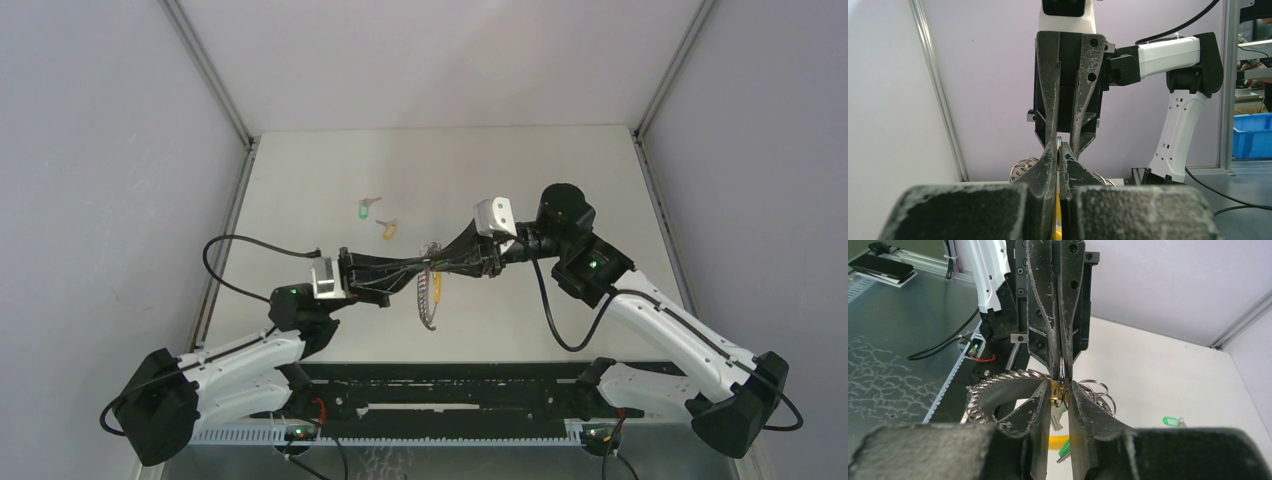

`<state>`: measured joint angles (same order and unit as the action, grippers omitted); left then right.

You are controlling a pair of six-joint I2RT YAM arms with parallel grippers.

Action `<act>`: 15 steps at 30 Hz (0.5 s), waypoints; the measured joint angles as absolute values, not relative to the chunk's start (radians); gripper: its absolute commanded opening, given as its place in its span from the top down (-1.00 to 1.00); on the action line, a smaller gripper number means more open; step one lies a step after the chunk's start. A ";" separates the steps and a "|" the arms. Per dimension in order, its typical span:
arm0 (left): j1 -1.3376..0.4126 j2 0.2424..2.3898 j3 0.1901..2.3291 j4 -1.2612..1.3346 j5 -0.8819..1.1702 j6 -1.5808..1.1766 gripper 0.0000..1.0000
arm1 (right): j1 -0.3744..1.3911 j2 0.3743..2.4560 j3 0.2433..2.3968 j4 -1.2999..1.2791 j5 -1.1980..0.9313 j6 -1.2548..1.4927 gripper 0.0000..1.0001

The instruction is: Put the keys on the keyring

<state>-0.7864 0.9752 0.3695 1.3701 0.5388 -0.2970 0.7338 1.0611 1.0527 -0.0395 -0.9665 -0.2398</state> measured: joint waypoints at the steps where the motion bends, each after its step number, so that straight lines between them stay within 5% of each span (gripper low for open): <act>1: -0.787 0.976 0.369 1.371 0.539 -0.297 0.99 | 0.735 1.062 1.053 -0.039 -0.970 -0.240 0.71; 9: -0.787 0.975 0.369 1.379 0.547 -0.304 0.99 | 0.736 1.068 1.053 -0.033 -0.990 -0.245 1.00; 15: -0.787 0.972 0.369 1.366 0.543 -0.300 0.52 | 0.709 1.062 1.056 -0.076 -0.985 -0.260 1.00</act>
